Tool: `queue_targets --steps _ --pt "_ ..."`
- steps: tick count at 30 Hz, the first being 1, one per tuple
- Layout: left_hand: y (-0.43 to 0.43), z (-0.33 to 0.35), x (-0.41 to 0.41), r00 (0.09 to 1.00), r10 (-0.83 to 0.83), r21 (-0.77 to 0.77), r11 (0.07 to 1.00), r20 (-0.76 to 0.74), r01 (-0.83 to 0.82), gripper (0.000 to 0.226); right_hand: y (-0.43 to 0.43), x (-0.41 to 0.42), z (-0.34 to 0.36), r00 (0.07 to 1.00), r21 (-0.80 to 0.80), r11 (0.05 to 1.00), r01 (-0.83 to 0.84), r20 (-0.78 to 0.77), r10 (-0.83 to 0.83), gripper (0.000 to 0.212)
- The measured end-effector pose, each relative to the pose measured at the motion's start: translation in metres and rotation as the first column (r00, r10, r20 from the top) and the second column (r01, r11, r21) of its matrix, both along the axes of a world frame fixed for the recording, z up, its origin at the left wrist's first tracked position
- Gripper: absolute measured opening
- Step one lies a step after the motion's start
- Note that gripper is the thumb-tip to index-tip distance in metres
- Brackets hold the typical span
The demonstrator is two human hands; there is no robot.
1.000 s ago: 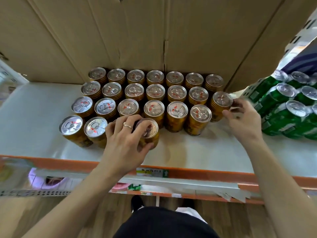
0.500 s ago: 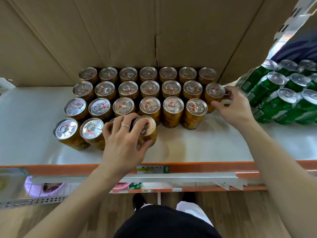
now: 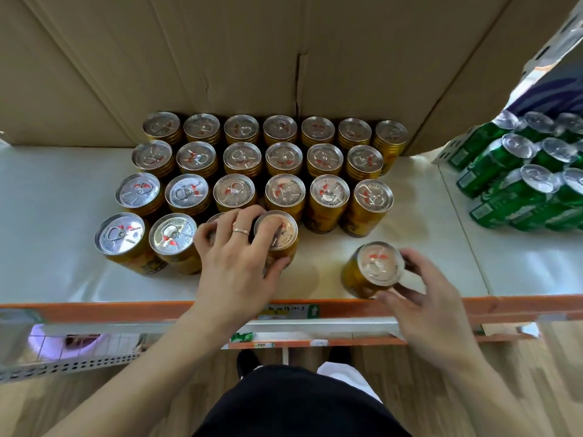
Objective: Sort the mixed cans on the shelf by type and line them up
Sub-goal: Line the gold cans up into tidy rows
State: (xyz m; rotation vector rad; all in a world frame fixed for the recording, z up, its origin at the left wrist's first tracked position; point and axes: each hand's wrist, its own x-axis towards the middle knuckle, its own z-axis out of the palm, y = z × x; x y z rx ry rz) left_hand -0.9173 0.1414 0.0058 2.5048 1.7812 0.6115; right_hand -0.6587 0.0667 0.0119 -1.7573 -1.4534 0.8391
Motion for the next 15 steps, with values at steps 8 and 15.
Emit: queue_targets --steps 8,15 --pt "0.000 0.004 0.003 0.999 0.024 -0.054 0.998 -0.024 -0.026 0.059 0.040 -0.061 -0.028 0.999 0.116 0.993 0.011 -0.039 -0.006 0.056" --pt "0.000 0.017 0.018 0.997 0.058 -0.175 0.982 -0.049 -0.066 0.074 0.042 -0.026 -0.006 0.997 0.330 0.944 -0.006 0.077 -0.020 0.038"
